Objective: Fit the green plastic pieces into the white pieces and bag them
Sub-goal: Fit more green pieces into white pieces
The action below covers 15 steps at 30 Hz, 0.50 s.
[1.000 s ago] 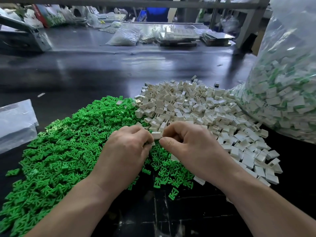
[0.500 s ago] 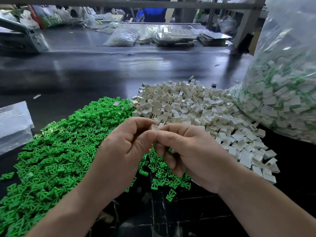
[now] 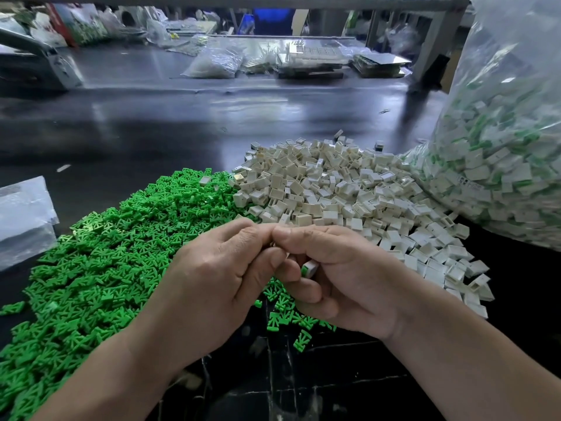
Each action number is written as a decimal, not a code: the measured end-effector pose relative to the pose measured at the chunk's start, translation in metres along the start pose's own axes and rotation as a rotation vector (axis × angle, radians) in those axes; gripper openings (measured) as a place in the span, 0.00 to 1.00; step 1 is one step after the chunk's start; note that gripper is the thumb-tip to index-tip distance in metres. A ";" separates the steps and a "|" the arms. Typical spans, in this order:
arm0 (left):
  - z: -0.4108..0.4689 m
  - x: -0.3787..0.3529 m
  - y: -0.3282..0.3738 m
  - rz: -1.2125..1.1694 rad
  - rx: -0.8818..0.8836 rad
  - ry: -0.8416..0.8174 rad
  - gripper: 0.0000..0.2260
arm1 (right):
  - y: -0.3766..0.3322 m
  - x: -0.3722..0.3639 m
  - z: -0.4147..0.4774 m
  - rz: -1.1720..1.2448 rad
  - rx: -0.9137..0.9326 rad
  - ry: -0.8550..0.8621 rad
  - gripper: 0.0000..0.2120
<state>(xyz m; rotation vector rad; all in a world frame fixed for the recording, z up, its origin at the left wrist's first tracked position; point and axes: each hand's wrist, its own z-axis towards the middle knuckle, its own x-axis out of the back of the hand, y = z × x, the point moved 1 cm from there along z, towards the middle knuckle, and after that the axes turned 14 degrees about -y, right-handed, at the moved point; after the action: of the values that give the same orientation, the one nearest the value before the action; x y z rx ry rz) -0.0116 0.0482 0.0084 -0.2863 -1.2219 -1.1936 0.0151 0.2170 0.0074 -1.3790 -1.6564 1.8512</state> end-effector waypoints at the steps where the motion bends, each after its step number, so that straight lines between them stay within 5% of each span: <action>1: 0.000 0.000 0.000 -0.016 0.008 0.002 0.15 | 0.000 0.001 0.000 0.017 -0.001 -0.009 0.09; 6: -0.005 0.007 -0.005 -0.076 0.165 -0.013 0.13 | -0.001 0.006 0.002 0.113 0.046 0.004 0.04; 11: -0.017 0.014 -0.022 0.200 0.390 -0.371 0.29 | -0.005 0.014 0.000 0.195 0.106 0.015 0.04; 15: -0.014 0.003 -0.021 0.323 0.406 -0.434 0.22 | -0.003 0.016 0.001 0.216 0.129 0.055 0.04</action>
<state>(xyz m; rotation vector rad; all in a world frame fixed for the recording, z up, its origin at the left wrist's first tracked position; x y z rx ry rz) -0.0215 0.0274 -0.0028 -0.4318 -1.6874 -0.5983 0.0053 0.2291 0.0024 -1.5906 -1.3819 1.9769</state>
